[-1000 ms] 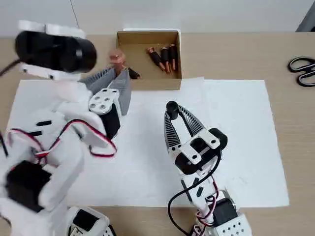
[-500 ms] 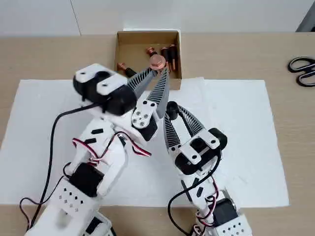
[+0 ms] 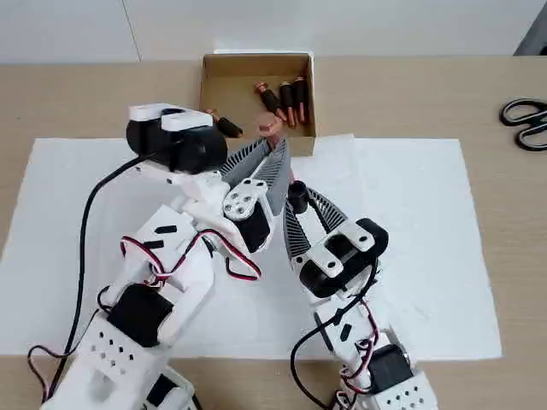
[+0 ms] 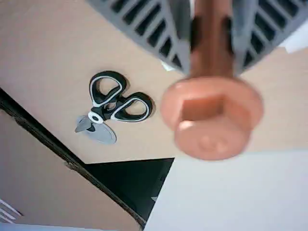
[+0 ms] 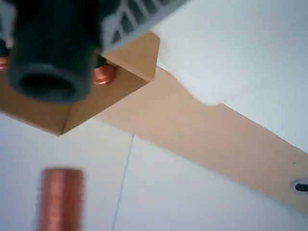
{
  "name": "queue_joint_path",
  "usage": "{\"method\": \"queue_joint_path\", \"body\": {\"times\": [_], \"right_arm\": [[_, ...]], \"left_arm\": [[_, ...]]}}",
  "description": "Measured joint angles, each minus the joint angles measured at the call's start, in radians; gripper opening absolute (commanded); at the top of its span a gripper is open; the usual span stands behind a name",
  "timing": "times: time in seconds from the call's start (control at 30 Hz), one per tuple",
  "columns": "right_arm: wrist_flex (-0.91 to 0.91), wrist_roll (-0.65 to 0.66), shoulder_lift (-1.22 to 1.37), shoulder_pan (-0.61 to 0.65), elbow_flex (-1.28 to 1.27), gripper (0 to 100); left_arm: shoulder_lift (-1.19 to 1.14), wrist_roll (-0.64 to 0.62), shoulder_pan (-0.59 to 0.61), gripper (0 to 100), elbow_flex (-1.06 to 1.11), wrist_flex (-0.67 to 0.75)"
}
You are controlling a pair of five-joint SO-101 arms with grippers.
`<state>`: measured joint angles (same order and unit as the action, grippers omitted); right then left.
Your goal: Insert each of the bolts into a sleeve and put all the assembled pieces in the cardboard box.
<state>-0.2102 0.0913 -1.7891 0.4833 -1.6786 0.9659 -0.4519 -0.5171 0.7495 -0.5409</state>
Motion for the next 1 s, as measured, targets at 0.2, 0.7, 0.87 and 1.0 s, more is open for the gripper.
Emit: {"method": "queue_joint_path", "body": {"times": [0.2,0.7,0.87,1.0], "right_arm": [[0.077,0.000,0.000,0.000,0.000,0.5],[0.089,0.000,0.002,0.064,0.000,0.5],[0.089,0.000,0.002,0.052,0.000,0.5],[0.089,0.002,0.002,0.032,0.000,0.5]], "left_arm": [[0.000,0.000,0.000,1,0.000,0.000],[0.006,0.000,0.000,1,0.021,0.008],[0.008,0.000,0.000,1,0.023,0.002],[0.008,0.006,-0.021,1,0.023,-0.075]]}}
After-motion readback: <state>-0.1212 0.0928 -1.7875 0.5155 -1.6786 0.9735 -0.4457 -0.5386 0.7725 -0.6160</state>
